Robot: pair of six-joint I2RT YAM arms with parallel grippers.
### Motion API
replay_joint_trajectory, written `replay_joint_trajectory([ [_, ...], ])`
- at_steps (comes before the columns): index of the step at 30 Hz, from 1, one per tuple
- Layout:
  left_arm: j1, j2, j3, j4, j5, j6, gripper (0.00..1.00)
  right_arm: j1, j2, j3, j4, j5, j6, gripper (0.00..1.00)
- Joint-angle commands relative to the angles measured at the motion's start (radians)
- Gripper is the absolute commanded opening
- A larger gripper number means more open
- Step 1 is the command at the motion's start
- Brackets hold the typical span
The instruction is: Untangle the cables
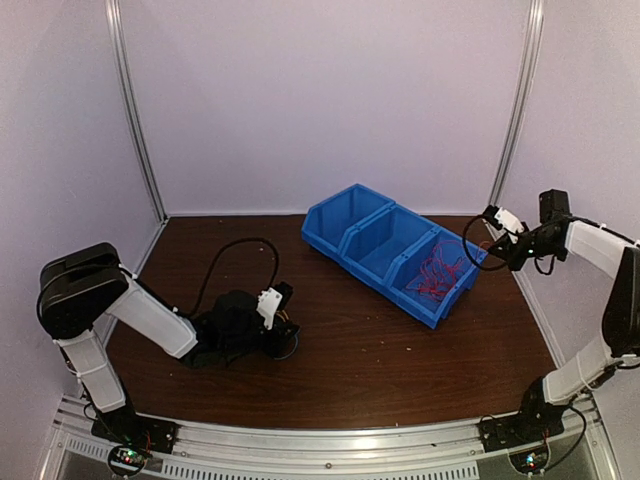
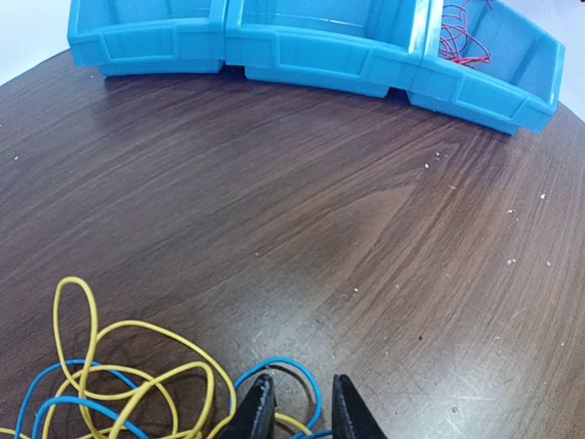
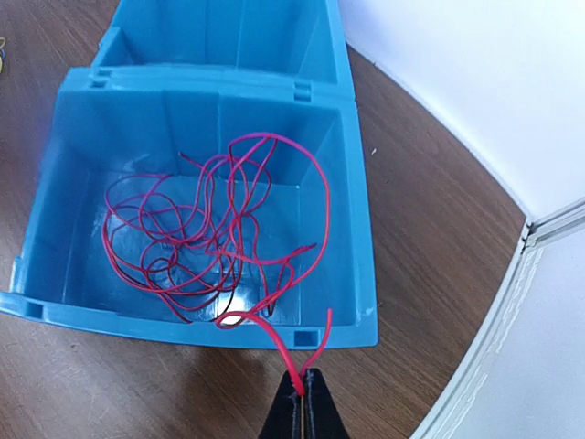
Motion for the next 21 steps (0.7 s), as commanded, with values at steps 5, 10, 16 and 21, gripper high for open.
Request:
replay_joint_trajectory([
  [5, -0.003, 0.016, 0.038, 0.030, 0.009, 0.007, 0.23, 0.018, -0.089, 0.041, -0.006, -0.164, 0.149, 0.00],
  [10, -0.003, -0.014, 0.043, 0.011, 0.011, 0.013, 0.23, 0.129, 0.032, 0.104, 0.029, -0.115, 0.229, 0.00],
  [16, -0.013, -0.088, 0.056, -0.057, 0.071, 0.054, 0.24, 0.267, 0.135, 0.175, 0.040, 0.080, 0.348, 0.35],
  [21, -0.019, -0.197, 0.091, -0.180, 0.105, 0.079, 0.36, 0.265, 0.022, 0.126, 0.093, 0.196, 0.430, 0.60],
])
